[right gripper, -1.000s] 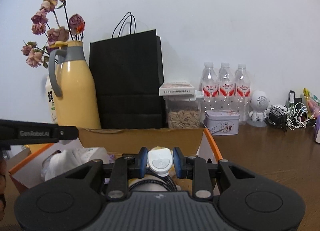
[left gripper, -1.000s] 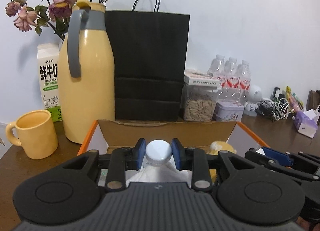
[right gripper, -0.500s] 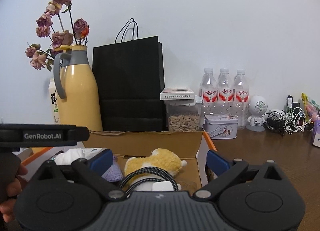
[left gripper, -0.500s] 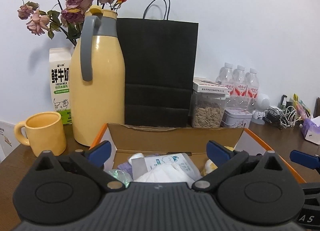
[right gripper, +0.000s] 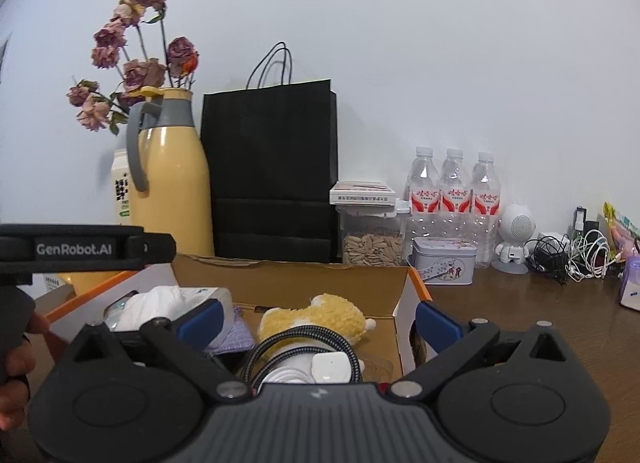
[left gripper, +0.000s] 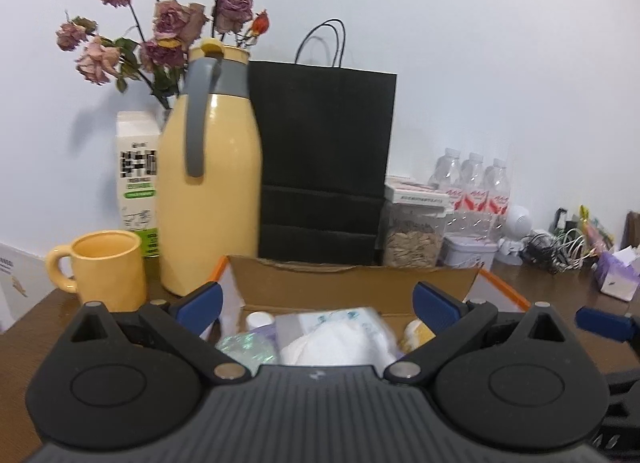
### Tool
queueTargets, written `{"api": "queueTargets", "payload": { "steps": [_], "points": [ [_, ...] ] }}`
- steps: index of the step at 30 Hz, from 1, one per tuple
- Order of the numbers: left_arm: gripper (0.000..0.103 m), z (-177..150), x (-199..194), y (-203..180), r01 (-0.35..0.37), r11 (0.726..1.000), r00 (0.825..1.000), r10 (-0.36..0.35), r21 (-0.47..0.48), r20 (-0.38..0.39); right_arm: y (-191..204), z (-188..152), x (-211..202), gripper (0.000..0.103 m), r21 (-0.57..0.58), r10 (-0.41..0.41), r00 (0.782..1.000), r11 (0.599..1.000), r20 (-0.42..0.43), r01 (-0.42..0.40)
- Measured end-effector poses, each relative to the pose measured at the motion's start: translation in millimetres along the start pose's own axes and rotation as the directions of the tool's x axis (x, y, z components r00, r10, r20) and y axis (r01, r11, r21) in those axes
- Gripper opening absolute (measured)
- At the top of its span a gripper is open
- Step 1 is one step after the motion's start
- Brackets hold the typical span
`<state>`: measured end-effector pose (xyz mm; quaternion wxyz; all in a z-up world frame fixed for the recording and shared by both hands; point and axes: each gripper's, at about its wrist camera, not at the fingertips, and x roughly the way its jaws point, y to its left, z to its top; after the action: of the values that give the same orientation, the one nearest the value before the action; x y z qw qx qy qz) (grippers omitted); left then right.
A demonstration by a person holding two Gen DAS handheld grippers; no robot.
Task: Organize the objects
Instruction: 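Lift both tools out of the box and move toward the table items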
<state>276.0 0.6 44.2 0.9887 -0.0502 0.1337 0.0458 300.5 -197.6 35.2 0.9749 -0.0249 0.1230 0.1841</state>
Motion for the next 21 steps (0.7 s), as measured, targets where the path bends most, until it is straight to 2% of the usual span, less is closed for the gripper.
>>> {"api": "queueTargets", "payload": {
  "steps": [14, 21],
  "points": [
    [0.103, -34.4, -53.1, 15.9, 0.004, 1.0, 0.998, -0.003, 0.025, -0.068, 1.9, -13.1, -35.2, 0.103, -0.04, 0.023, 1.0, 0.999, -0.011, -0.023],
    [0.103, -47.7, -68.5, 20.2, 0.018, 0.999, 0.993, -0.013, 0.034, -0.12, 1.7, -26.7, -52.8, 0.103, -0.024, 0.077, 0.994, 0.997, -0.082, -0.079]
  ]
}}
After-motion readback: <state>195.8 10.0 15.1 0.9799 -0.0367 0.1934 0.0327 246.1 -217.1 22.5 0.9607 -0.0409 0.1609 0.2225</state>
